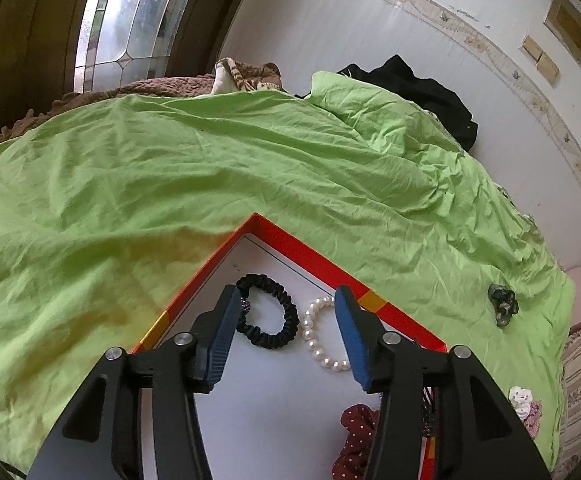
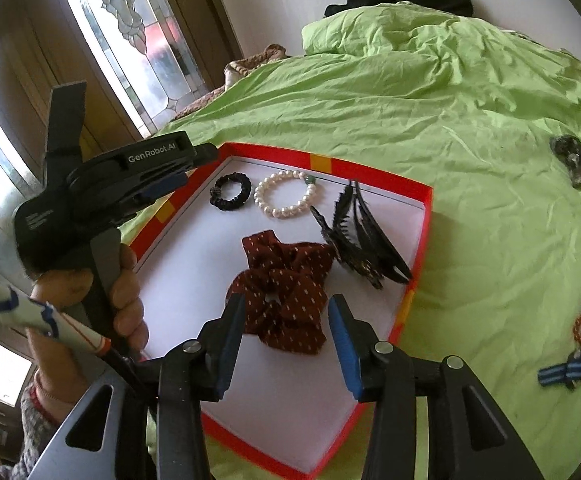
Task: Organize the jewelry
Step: 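Carry both items into the red-framed tray and open both tools, then move both tools back over the remaining accessories, then grasp the pink plaid scrunchie with the right tool while the left tool reaches the blue striped strap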
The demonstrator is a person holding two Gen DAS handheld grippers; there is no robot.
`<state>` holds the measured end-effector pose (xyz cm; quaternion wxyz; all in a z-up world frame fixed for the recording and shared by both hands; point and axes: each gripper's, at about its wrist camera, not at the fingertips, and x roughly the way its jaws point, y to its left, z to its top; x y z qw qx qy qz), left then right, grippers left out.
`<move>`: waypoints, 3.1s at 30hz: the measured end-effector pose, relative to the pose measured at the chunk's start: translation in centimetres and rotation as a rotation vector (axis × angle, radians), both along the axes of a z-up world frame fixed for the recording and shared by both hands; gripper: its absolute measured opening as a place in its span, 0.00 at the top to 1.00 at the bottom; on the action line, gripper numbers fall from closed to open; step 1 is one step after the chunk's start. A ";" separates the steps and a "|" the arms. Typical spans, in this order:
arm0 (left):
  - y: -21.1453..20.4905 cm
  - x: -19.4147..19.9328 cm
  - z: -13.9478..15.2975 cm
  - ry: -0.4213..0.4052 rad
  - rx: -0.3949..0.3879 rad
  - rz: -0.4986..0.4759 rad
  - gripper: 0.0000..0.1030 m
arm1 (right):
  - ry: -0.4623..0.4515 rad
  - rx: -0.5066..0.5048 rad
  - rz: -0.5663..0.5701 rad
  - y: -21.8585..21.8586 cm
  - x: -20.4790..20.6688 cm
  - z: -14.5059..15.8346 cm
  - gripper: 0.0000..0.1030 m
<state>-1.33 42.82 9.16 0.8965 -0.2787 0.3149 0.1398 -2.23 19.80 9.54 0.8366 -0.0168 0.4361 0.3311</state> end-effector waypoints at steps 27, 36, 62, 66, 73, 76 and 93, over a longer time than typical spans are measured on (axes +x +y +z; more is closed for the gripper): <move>-22.8 -4.6 4.2 -0.067 0.214 -0.423 0.39 | 0.063 -0.044 -0.657 -39.5 -4.5 -3.4 0.50; -34.6 -2.0 0.9 0.060 0.281 -0.692 0.39 | 0.068 0.090 -0.709 -43.7 -3.4 -5.5 0.47; -39.9 0.6 -4.0 0.201 0.275 -0.855 1.00 | 0.083 0.173 -0.710 -45.9 -1.5 -8.7 0.40; -37.6 -0.3 -4.2 0.196 0.222 -0.806 1.00 | 0.050 0.112 -0.707 -45.0 -1.6 -8.6 0.40; -37.0 0.5 -4.5 0.174 0.168 -0.838 0.88 | 0.011 0.036 -0.701 -43.7 -1.7 -8.8 0.35; -38.3 1.1 -3.9 0.132 0.147 -0.880 0.66 | 0.006 0.020 -0.699 -43.5 -1.6 -9.0 0.32; -43.1 4.7 -4.1 0.160 0.215 -1.014 1.00 | 0.010 0.053 -0.689 -43.9 4.9 -6.3 0.28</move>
